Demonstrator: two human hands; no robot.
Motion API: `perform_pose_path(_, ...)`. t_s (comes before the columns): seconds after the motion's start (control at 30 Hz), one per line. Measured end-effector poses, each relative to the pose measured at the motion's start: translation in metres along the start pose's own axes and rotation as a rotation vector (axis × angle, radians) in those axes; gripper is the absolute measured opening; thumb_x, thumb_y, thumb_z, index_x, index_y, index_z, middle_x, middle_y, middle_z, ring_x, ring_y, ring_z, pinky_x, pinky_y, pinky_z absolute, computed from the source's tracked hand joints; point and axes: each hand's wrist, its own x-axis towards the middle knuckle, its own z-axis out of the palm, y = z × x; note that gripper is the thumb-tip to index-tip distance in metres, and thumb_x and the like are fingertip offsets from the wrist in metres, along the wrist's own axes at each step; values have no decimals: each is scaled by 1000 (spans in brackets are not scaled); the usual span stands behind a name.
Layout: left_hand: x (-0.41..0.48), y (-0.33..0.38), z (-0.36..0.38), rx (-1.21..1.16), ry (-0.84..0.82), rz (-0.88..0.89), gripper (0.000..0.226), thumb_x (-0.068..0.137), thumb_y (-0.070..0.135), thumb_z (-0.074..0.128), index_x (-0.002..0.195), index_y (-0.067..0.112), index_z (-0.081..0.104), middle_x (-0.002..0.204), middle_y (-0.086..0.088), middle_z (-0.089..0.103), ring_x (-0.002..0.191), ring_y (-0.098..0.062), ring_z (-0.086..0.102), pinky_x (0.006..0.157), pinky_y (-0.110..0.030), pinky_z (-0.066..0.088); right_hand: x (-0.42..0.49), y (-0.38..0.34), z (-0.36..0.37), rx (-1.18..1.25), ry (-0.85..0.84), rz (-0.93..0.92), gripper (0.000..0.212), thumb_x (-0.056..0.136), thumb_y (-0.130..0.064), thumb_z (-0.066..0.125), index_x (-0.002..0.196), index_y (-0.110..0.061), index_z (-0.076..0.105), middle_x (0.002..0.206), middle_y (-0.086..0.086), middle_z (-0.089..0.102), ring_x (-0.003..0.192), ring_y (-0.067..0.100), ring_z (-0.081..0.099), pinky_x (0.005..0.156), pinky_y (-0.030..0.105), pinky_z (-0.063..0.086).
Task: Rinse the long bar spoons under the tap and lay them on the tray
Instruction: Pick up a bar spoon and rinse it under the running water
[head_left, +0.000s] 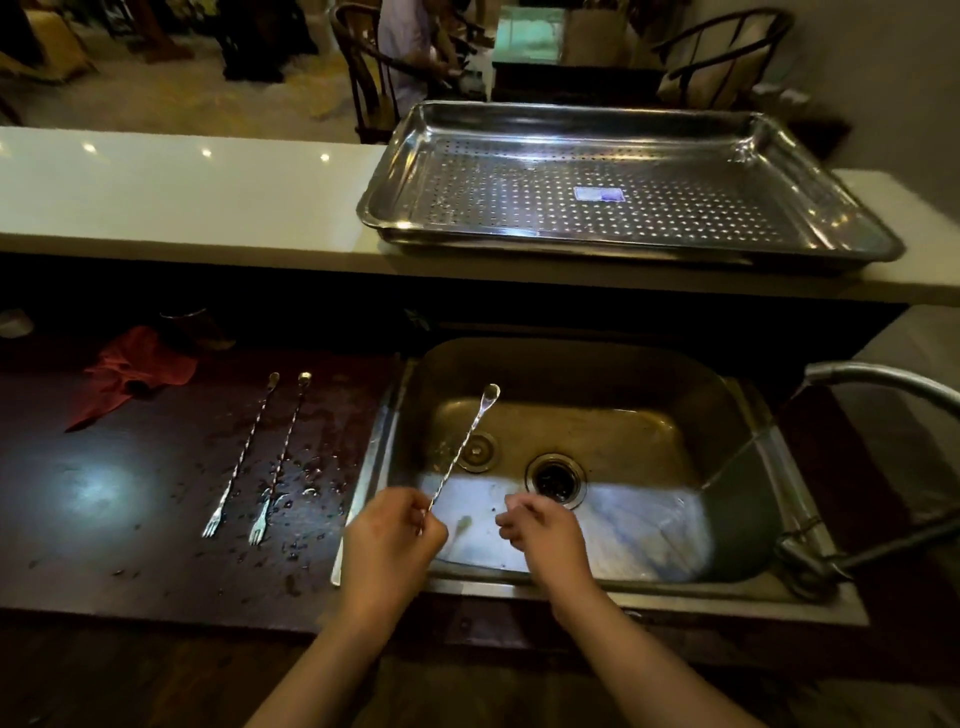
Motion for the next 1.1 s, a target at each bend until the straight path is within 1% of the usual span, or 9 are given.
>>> perform_pose_path(0.1, -18, 26, 6, -3, -36, 18, 13, 69, 9, 74, 78, 17, 69, 70, 6, 63, 63, -11, 58, 60, -29, 47, -6, -10, -32, 202, 23, 50, 17, 100, -24, 59, 97, -15, 73, 86, 8, 78, 73, 16, 73, 74, 29, 61)
perform_pose_path(0.23, -42, 51, 18, -18, -117, 77, 16, 68, 8, 76, 76, 20, 68, 69, 9, 61, 60, -6, 57, 57, -25, 44, -8, -29, -67, 463, 44, 62, 26, 103, -29, 54, 106, -8, 70, 92, 15, 79, 77, 23, 75, 73, 33, 62)
perform_pose_path(0.37, -60, 69, 33, -23, -190, 116, 23, 63, 8, 80, 75, 23, 67, 66, 12, 57, 57, -2, 55, 55, -23, 45, -10, -49, -93, 607, 40, 23, 30, 103, -32, 54, 103, -6, 68, 85, 13, 79, 70, 21, 75, 63, 29, 62)
perform_pose_path(0.43, -64, 79, 40, -11, -205, 125, 26, 60, 7, 81, 74, 24, 67, 66, 13, 57, 58, -3, 55, 55, -25, 47, -9, -51, -107, 627, 52, 15, 27, 103, -28, 53, 99, -5, 67, 79, 12, 78, 64, 19, 74, 59, 28, 62)
perform_pose_path(0.53, -66, 95, 52, -5, -226, 161, 27, 59, 4, 81, 74, 23, 68, 66, 11, 59, 60, -6, 57, 55, -29, 49, -5, -43, -131, 637, 86, 40, 25, 103, -23, 54, 100, -2, 66, 86, 19, 76, 66, 24, 73, 64, 32, 64)
perform_pose_path(0.7, -63, 106, 72, -12, -306, 183, 26, 61, 5, 82, 76, 23, 70, 70, 11, 63, 60, -3, 57, 56, -17, 44, 7, -29, -164, 626, 158, 65, 20, 102, -19, 58, 97, -1, 67, 73, 15, 72, 63, 23, 73, 59, 30, 62)
perform_pose_path(0.87, -46, 107, 90, -10, -340, 276, 36, 52, 3, 86, 74, 26, 69, 66, 12, 61, 65, -6, 56, 52, -18, 45, 18, -24, -172, 566, 276, 65, 14, 94, -18, 70, 94, -5, 73, 86, 24, 75, 67, 21, 73, 63, 30, 61)
perform_pose_path(0.97, -29, 97, 94, -20, -371, 361, 42, 50, 7, 84, 76, 32, 63, 66, 13, 59, 65, -6, 54, 52, -16, 41, 19, -25, -167, 525, 382, 75, 6, 93, -12, 70, 89, -8, 73, 89, 25, 75, 68, 23, 73, 63, 30, 61)
perform_pose_path(1.1, -12, 89, 93, -56, -447, 432, 48, 45, 7, 88, 76, 32, 61, 68, 15, 58, 62, -6, 55, 53, -17, 41, 20, -28, -160, 540, 469, 113, 8, 94, -4, 66, 87, -4, 72, 88, 28, 74, 69, 26, 70, 64, 32, 62)
